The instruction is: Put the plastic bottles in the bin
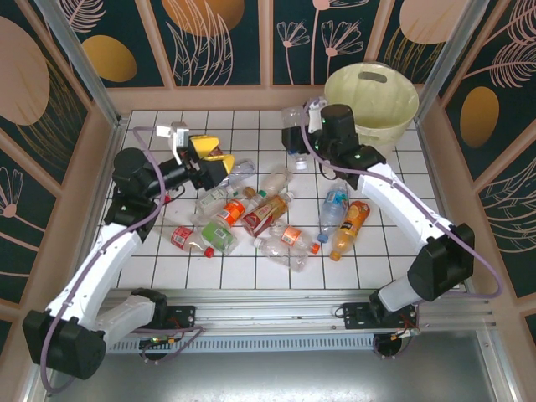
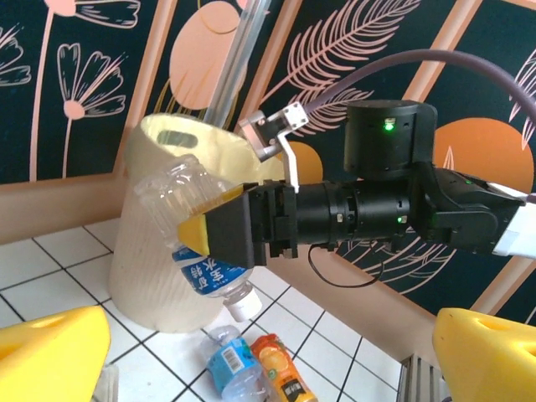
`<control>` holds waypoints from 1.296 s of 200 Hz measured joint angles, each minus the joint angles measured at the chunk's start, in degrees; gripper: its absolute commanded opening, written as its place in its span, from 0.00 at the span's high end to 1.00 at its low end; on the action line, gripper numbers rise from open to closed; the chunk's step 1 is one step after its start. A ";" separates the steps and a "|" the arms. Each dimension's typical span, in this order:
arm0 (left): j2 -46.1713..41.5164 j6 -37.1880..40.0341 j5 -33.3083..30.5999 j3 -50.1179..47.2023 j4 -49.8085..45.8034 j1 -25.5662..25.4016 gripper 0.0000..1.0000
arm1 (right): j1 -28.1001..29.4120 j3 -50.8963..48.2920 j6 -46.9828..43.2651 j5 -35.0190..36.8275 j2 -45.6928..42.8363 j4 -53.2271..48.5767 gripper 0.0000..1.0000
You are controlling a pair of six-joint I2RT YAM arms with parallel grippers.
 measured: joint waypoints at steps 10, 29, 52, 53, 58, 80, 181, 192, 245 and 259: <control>1.66 0.02 -0.22 1.62 0.26 -1.01 0.01 | 0.00 1.55 -0.31 0.00 0.00 -0.04 0.36; 5.07 0.37 -0.90 4.85 0.59 -3.82 0.01 | -0.39 4.63 -1.16 0.02 0.02 -0.20 0.36; 8.31 1.25 -1.97 7.26 0.68 -6.82 0.01 | -2.58 8.04 -1.46 -0.22 0.00 -0.20 0.36; 8.50 1.36 -2.08 7.37 0.68 -6.97 0.01 | -2.82 8.24 -1.46 -0.26 0.02 -0.22 0.36; 8.98 1.55 -2.23 7.63 0.68 -7.45 0.01 | -3.56 8.81 -1.46 -0.42 0.00 -0.15 0.36; 11.15 2.56 -3.45 8.17 0.66 -9.94 0.01 | -7.58 10.93 -1.44 -0.83 0.00 0.13 0.36; 13.62 5.27 -2.93 6.10 1.31 -15.34 0.01 | -21.88 20.72 -1.03 -1.55 8.26 0.59 0.36; 13.62 5.92 -2.93 6.10 0.98 -15.34 0.01 | -22.82 23.52 -1.03 -2.01 10.75 -0.79 0.36; 13.60 8.00 -2.29 6.10 -0.35 -15.34 0.01 | -23.76 27.54 -1.01 -2.56 17.92 -5.11 0.38; 13.60 8.04 -2.29 6.10 -0.55 -15.34 0.01 | -23.76 28.85 -0.85 -2.51 19.71 -6.91 0.38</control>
